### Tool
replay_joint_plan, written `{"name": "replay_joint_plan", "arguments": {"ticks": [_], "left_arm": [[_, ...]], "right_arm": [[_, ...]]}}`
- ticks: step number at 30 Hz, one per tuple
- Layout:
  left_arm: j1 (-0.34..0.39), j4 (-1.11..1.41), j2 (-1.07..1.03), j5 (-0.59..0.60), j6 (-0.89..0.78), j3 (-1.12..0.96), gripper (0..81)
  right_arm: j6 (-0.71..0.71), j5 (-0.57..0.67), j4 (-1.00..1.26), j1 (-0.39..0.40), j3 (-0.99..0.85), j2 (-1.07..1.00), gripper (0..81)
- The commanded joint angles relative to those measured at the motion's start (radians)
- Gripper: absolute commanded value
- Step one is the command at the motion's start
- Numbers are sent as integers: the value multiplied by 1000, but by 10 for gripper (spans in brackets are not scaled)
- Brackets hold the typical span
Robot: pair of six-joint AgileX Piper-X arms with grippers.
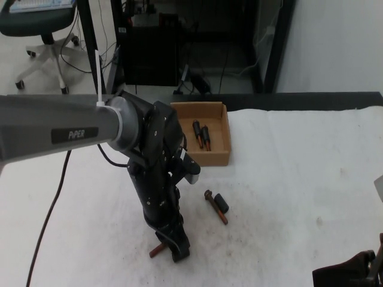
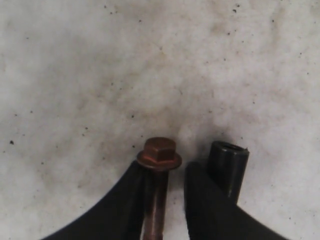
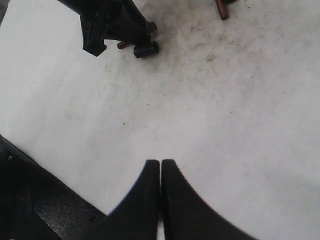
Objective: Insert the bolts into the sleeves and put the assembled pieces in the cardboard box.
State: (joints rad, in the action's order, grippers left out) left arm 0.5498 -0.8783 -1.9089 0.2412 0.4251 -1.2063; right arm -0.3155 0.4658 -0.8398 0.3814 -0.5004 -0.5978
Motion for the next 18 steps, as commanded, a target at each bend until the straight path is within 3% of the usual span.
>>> {"name": "replay_joint_plan", "arguments": {"ticks": [1, 8, 12, 18], "left_arm": [[3, -25, -7, -25, 0, -1, 267], [3, -26, -7, -54, 0, -1, 229], [3, -26, -7, -52, 2, -1, 16], [3, -1, -7, 21, 18, -1, 0]], "right_arm": [[-7, 5, 8, -4, -4, 5, 8], [-7, 5, 8, -4, -4, 5, 8], [-7, 5, 8, -4, -4, 5, 8], [-7, 5, 8, -4, -4, 5, 8]]}}
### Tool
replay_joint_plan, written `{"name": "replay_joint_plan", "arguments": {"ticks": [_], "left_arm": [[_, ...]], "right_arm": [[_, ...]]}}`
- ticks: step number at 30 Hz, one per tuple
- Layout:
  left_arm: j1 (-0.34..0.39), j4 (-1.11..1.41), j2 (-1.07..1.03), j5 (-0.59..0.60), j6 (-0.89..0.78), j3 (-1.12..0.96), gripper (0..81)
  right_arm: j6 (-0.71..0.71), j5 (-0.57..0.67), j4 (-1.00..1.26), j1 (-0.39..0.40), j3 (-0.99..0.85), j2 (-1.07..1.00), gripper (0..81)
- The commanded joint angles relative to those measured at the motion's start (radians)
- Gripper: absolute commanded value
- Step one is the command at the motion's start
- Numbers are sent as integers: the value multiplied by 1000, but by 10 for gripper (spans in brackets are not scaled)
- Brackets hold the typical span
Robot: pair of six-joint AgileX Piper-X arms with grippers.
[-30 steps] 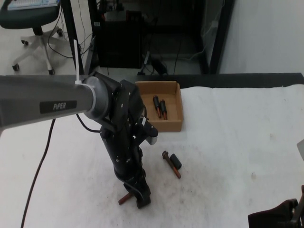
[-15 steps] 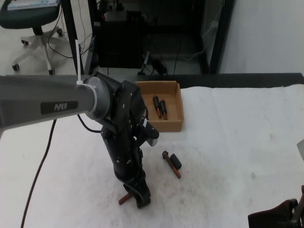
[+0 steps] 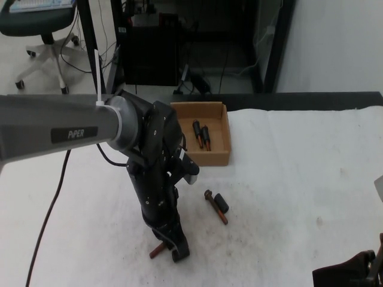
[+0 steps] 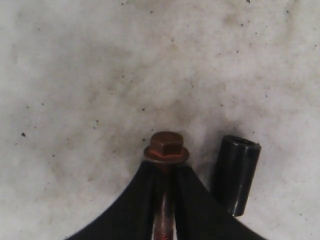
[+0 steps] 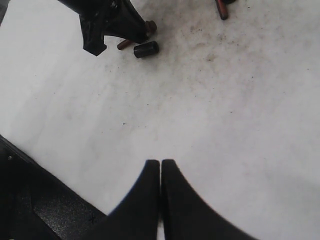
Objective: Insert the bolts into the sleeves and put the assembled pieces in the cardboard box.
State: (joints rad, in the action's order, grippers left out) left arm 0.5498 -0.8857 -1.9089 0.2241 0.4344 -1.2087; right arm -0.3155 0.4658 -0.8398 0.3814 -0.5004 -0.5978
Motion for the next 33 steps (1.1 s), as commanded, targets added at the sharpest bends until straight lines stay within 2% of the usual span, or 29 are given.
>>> {"name": "replay_joint_plan", "arguments": {"ticks": [1, 8, 13, 18, 22, 27, 33], "left_arm": [[3, 14, -7, 51, 6, 1, 0], [0, 79, 11, 112, -128, 1, 0], [-6, 156, 100, 123, -154, 1, 1], [-34, 282, 280, 123, -240, 1, 1], [-59, 376, 432, 169, -363, 1, 1], [-77, 408, 638, 186, -369, 11, 1], [-101, 555, 894, 229, -459, 240, 1]], "right_arm": [[-7, 5, 8, -4, -4, 5, 8], [-7, 5, 8, -4, -4, 5, 8], [-7, -16, 13, -4, -4, 5, 8], [0, -43, 93, -4, -4, -14, 8], [1, -41, 190, -4, -4, -49, 8], [1, -41, 235, -4, -4, -111, 8], [1, 23, 333, -4, -4, -168, 8]]}}
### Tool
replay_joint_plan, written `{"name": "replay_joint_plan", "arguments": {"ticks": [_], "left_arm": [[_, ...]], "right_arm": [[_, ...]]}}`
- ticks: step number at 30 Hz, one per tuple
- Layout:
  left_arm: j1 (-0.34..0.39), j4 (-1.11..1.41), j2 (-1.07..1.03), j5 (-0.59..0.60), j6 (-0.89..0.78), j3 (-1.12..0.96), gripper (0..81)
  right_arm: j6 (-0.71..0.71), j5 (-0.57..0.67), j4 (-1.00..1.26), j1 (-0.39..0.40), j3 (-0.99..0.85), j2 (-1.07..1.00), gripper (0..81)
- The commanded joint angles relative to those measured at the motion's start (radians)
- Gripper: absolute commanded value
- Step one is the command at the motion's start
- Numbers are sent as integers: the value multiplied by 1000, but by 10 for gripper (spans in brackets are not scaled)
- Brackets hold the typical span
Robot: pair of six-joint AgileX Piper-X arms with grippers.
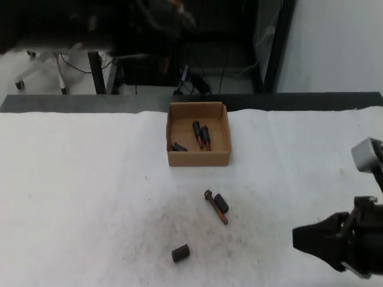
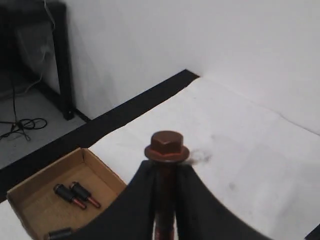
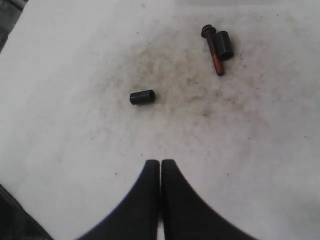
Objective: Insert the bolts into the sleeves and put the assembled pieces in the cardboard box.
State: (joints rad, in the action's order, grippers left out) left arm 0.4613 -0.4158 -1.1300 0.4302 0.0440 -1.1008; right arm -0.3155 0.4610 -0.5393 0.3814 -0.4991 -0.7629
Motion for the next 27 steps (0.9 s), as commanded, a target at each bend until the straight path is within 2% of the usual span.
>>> {"name": "replay_joint_plan", "arguments": {"ticks": [1, 8, 12, 16, 22, 27], "left_arm": [[-16, 138, 169, 30, -102, 199, 1], [-42, 667, 476, 72, -391, 637, 1], [-57, 858, 555, 72, -477, 769, 1], [-62, 876, 582, 72, -494, 804, 1], [-62, 877, 582, 72, -494, 803, 1], [-62, 877, 582, 72, -494, 803, 1]], "right_arm": [[1, 41, 58, -4, -5, -7, 8], [-7, 44, 144, -4, -10, -15, 8], [16, 24, 131, -4, -54, -74, 8], [91, -20, 93, -4, -174, -241, 8], [207, -77, -105, -4, -455, -561, 8], [261, -174, -225, -2, -665, -810, 8]]}}
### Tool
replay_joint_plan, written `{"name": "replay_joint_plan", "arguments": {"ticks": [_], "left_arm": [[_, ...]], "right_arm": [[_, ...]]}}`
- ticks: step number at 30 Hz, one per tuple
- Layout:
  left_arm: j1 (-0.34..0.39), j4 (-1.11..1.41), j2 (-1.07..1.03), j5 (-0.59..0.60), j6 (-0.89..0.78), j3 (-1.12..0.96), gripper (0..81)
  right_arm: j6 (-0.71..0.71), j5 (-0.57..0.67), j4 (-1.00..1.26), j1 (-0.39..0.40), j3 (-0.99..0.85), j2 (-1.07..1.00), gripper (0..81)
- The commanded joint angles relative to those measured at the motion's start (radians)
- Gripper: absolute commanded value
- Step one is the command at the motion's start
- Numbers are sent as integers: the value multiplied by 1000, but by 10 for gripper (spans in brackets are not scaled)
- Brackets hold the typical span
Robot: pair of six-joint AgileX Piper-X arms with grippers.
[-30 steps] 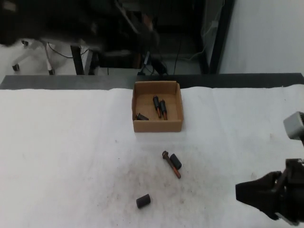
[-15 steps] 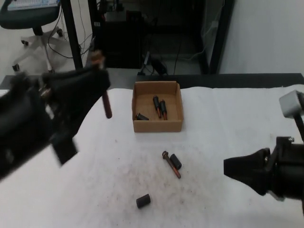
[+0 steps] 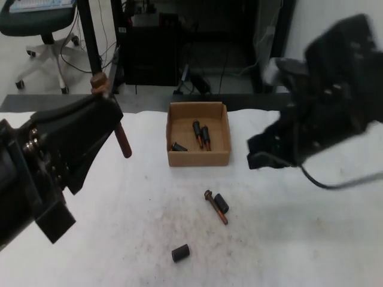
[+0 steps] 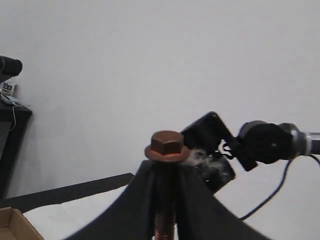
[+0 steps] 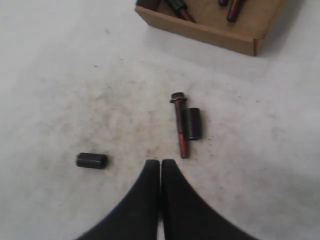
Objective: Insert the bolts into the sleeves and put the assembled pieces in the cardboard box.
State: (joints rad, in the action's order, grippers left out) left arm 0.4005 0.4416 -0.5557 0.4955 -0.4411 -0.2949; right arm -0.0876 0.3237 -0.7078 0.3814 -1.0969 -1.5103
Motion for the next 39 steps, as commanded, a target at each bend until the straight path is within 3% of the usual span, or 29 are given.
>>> {"name": "replay_joint_plan", "arguments": {"ticks": [1, 4, 9, 11, 19, 23, 39], "left_arm": [[-1, 19, 7, 7, -9, -2, 1], [-1, 19, 7, 7, -9, -2, 1], [-1, 19, 7, 7, -9, -2, 1], [-1, 19, 7, 7, -9, -2, 1], [-1, -85, 7, 7, 1, -2, 1], [-1, -140, 7, 24, 95, -2, 1], [-1, -140, 7, 24, 154, -2, 1]], "right_arm": [[54, -56, -84, 1, -115, -109, 8], [94, -83, -165, 10, -213, -223, 37], [111, -90, -223, 24, -317, -364, 303], [109, -129, -228, 34, -344, -395, 369], [119, -147, -230, 66, -388, -471, 332], [133, -147, -235, 86, -388, -494, 332], [144, -149, -214, 97, -385, -514, 332]]}}
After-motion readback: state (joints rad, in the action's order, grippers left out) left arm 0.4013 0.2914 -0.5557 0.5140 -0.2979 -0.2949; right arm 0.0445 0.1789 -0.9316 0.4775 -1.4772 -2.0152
